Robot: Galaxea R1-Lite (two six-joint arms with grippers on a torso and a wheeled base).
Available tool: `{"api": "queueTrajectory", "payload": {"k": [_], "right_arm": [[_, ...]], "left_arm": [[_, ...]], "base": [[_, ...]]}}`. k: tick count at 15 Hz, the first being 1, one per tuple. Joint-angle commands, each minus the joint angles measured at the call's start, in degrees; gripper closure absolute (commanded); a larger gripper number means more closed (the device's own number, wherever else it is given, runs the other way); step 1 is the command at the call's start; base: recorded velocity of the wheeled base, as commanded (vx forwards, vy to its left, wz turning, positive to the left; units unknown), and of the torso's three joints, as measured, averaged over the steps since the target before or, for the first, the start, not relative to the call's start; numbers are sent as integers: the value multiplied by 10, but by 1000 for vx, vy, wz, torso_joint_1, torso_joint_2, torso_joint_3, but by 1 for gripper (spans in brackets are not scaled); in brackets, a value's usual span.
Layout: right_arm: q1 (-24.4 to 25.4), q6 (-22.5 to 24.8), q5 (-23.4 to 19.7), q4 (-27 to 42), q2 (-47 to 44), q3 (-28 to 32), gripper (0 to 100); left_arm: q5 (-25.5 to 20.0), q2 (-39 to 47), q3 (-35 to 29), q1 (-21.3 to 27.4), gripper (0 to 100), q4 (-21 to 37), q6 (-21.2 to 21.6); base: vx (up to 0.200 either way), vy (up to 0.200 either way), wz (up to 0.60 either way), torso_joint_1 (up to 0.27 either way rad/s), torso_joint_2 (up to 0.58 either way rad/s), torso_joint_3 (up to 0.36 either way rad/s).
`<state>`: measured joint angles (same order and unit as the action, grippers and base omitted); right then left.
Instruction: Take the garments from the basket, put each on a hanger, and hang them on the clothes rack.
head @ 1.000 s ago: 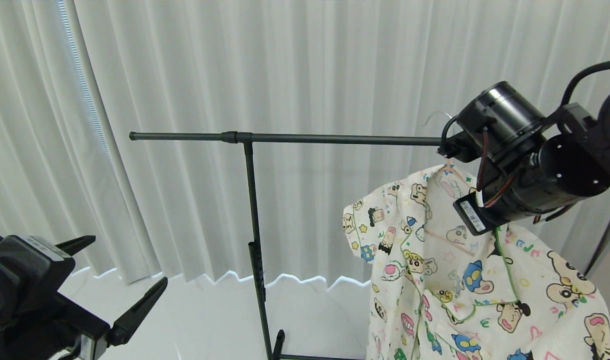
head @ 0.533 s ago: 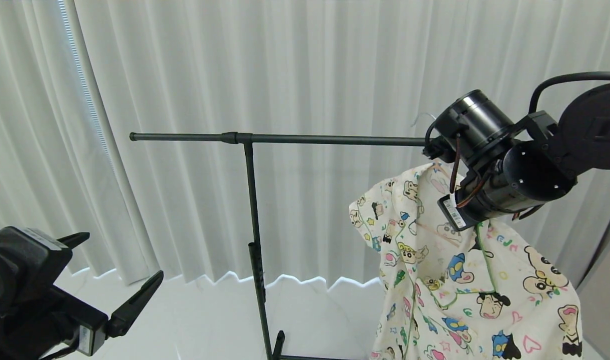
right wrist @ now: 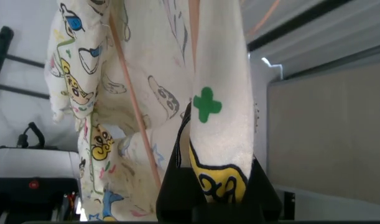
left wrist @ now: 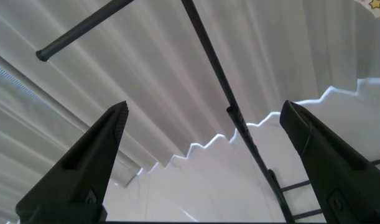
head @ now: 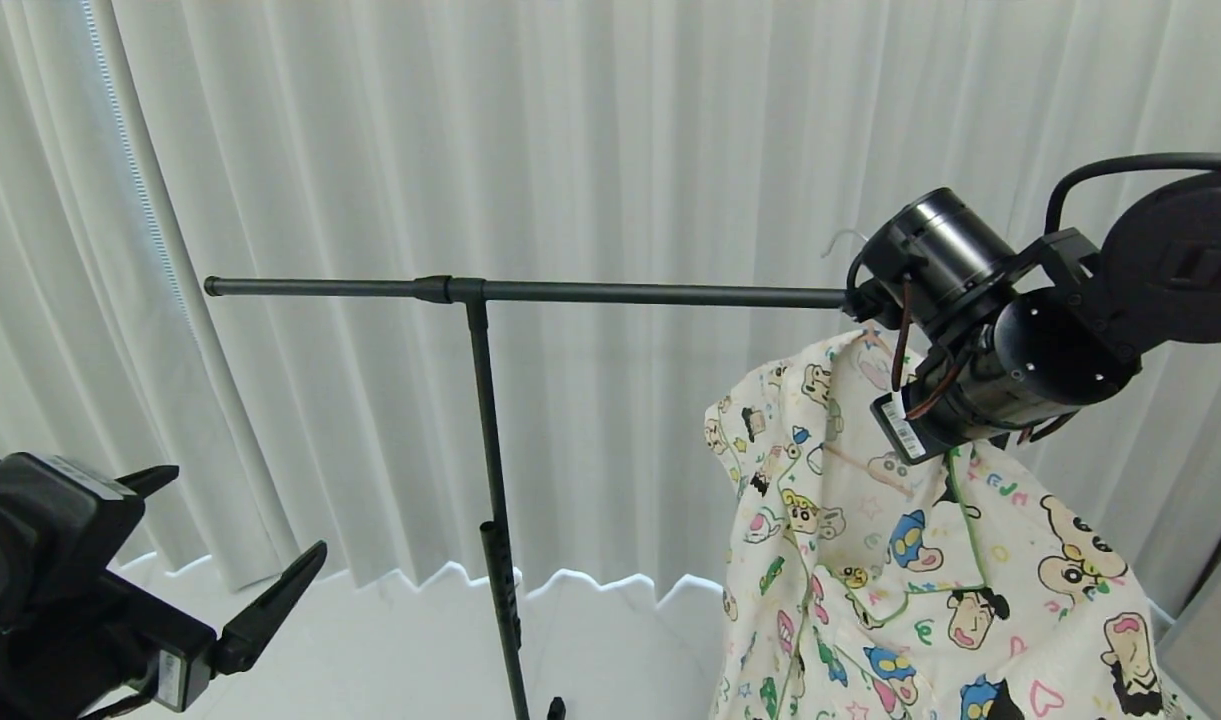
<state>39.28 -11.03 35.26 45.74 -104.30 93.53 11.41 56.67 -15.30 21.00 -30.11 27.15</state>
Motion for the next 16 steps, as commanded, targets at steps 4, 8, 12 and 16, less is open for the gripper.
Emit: {"api": "queueTrajectory", "payload": {"k": [4, 8, 12, 16], "right_arm": [[-2, -6, -3, 1, 0, -5, 100], [-17, -9, -3, 1, -7, -9, 100], [-30, -10, -3, -1, -27, -7, 100], [-42, -6, -2, -50, -66, -5, 100]], "left_arm": [[-2, -1, 4, 1, 0, 0, -2], [-2, -2, 11, 1, 0, 0, -2], [-3, -2, 11, 1, 0, 0, -3], [-4, -4, 11, 1, 0, 0, -3]], "base": [[200, 0, 0, 2, 4, 1], [50, 0, 0, -1, 1, 1], [0, 0, 0, 0, 0, 0], [0, 0, 0, 0, 0, 0]]}}
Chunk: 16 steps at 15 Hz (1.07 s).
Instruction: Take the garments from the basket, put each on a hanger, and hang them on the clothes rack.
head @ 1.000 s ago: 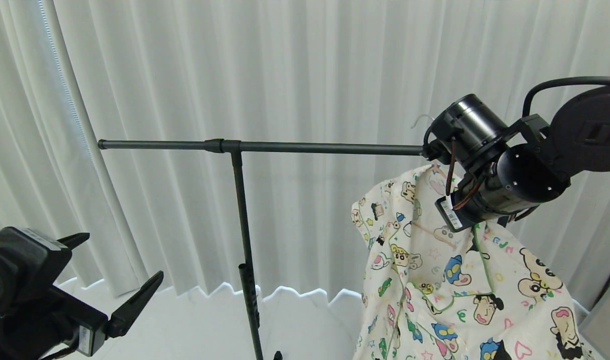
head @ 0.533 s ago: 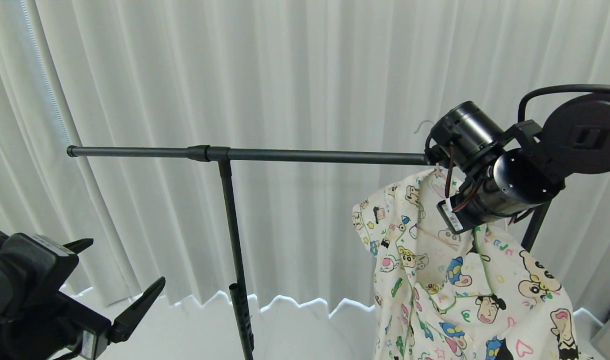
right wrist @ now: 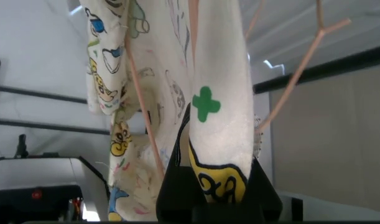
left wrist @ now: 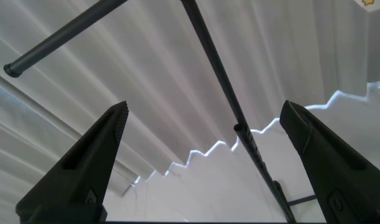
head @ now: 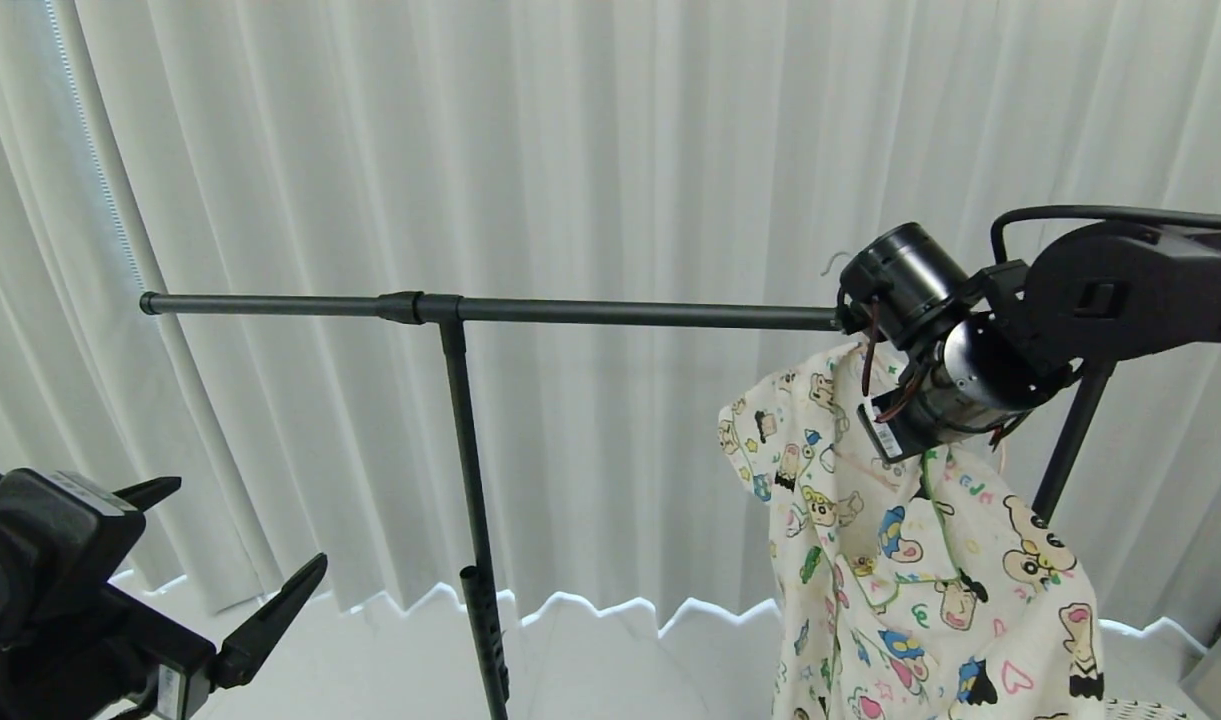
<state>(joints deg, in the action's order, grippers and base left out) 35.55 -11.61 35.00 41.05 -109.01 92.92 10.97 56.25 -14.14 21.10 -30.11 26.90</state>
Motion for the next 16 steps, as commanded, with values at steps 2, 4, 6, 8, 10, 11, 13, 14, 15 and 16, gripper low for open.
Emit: {"api": "queueTrajectory", "payload": {"k": [2, 4, 6, 8, 10, 11, 13, 14, 15, 16], "right_arm": [[-10, 2, 2, -21, -39, 0, 100], [-10, 4, 4, -47, -56, 0, 100], [-10, 14, 4, -62, -67, 0, 100], [-10, 19, 6, -76, -77, 0, 100], [-9, 20, 6, -82, -80, -1, 100], [-8, 19, 6, -83, -80, -2, 100], [-5, 18, 6, -83, -80, -3, 100], [-3, 16, 6, -84, -80, -3, 100], [-1, 15, 6, -91, -80, -5, 100], [0, 15, 5, -91, -79, -11, 100]], "left_arm": [[0, -1, -1, 0, 0, 0, -2], [0, -3, -1, 1, 0, 0, -10], [0, -11, -1, 1, 0, 0, -11], [0, -17, -1, 1, 0, 0, -11], [0, -19, -1, 1, 0, 0, -11], [0, -19, -1, 1, 0, 0, -11], [0, -19, -1, 1, 0, 0, -11], [0, -19, -1, 1, 0, 0, -11], [0, -20, -1, 1, 0, 0, -11], [0, -22, -1, 1, 0, 0, -11]], "base": [[0, 0, 0, 0, 0, 0], [0, 0, 0, 0, 0, 0], [0, 0, 0, 0, 0, 0], [0, 0, 0, 0, 0, 0], [0, 0, 0, 0, 0, 0], [0, 0, 0, 0, 0, 0], [0, 0, 0, 0, 0, 0], [0, 0, 0, 0, 0, 0], [0, 0, 0, 0, 0, 0], [0, 0, 0, 0, 0, 0]]}}
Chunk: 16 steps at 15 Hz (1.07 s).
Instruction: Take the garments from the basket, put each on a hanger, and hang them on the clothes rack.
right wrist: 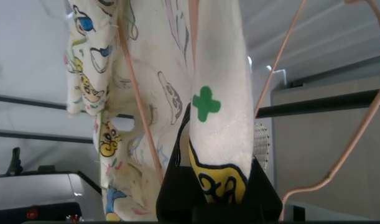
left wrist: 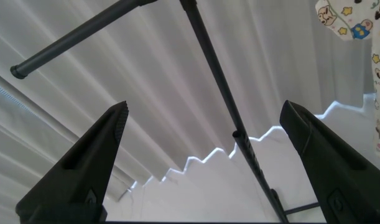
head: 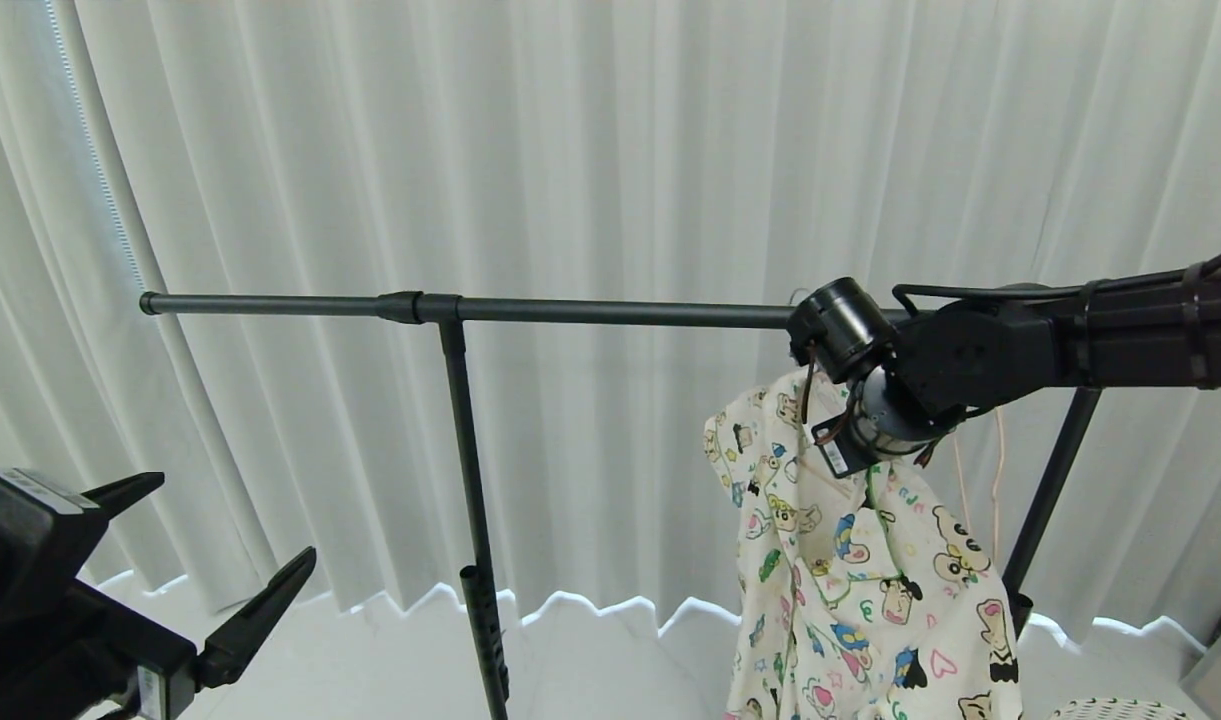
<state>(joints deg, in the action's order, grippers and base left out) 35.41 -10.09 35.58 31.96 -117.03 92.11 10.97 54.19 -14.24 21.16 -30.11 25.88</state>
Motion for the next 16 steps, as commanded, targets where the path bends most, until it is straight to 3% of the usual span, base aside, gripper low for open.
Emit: {"api": "queueTrajectory", "payload": {"k": [1, 6, 7, 13, 16], "right_arm": [[1, -3, 0, -1, 1, -7, 100], [-1, -10, 0, -33, 3, -23, 100], [-1, -10, 0, -34, 4, -23, 0], [-1, -16, -4, -56, 18, -22, 0], [-1, -32, -38, -54, 65, -25, 0]], "left_arm": [[0, -3, 0, 0, 0, 0, 0], [0, -4, -4, 0, 0, 0, 2], [0, -4, -4, 0, 0, 0, 2], [0, -2, -4, 0, 0, 0, 3], [1, 2, -4, -1, 0, 0, 1]], "base": [[0, 0, 0, 0, 0, 0], [0, 0, 0, 0, 0, 0], [0, 0, 0, 0, 0, 0], [0, 0, 0, 0, 0, 0], [0, 0, 0, 0, 0, 0]]}}
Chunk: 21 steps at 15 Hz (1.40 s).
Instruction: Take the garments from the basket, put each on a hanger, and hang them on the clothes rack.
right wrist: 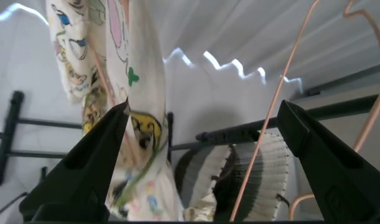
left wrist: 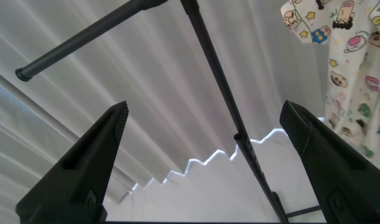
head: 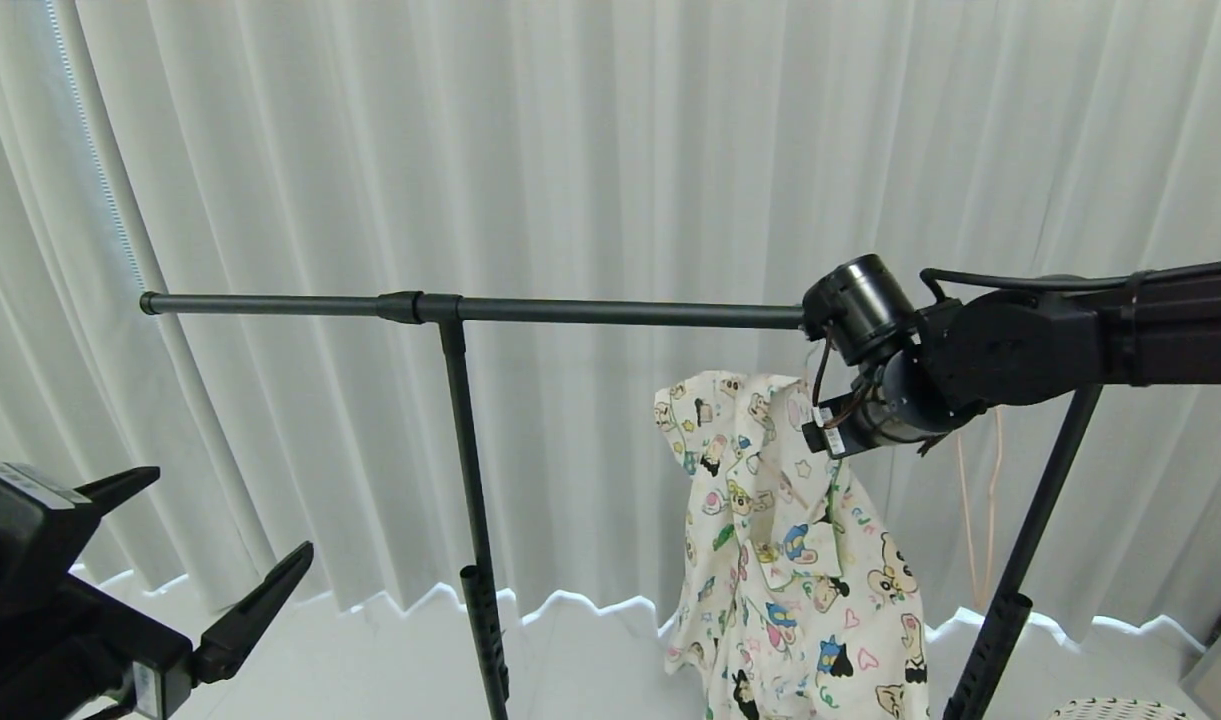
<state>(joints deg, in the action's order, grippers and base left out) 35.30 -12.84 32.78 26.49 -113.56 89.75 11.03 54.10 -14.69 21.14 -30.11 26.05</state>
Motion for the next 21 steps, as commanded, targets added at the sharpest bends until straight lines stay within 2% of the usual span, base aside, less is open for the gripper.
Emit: {"api": "queueTrajectory", "payload": {"k": [1, 4, 7, 10, 11, 13, 15, 16, 17, 18, 21], "right_arm": [[1, -4, -27, 1, 47, -1, 0], [1, -1, -64, 1, 94, -2, 0], [-2, 4, -131, -1, 150, -1, 0], [-16, 31, -222, -8, 235, -6, 0], [-30, 54, -251, -8, 267, -14, 0], [-74, 113, -266, -50, 324, -70, 0], [-142, 180, -286, -144, 376, -166, 0], [-201, 220, -354, -229, 416, -256, 0], [-238, 241, -397, -282, 439, -312, 0], [-268, 258, -408, -306, 464, -353, 0], [-333, 281, -406, -305, 525, -431, 0]], "left_arm": [[0, 7, 0, 0, 0, 0, 0], [0, 21, -3, 0, 0, 0, -14], [0, 26, -10, -2, 0, 0, -21], [1, 28, -8, -2, 0, 0, -21], [1, 30, -10, -3, 0, 0, -21], [2, 39, -12, -20, 0, 0, -20], [2, 40, -14, -35, 0, 0, -20], [2, 39, -14, -50, 0, 0, -20], [2, 37, -13, -61, 0, 0, -20], [2, 36, -13, -77, 0, 0, -21], [2, 34, -13, -120, 0, 0, -21]], "base": [[0, 0, 0, 0, 0, 0], [0, 0, 0, 0, 0, 0], [0, 0, 0, 0, 0, 0], [0, 0, 0, 0, 0, 0], [0, 0, 0, 0, 0, 0], [0, 0, 0, 0, 0, 0], [0, 0, 0, 0, 0, 0], [0, 0, 0, 0, 0, 0], [0, 0, 0, 0, 0, 0], [0, 0, 0, 0, 0, 0], [-67, 0, 0, 1, -1, 2]]}}
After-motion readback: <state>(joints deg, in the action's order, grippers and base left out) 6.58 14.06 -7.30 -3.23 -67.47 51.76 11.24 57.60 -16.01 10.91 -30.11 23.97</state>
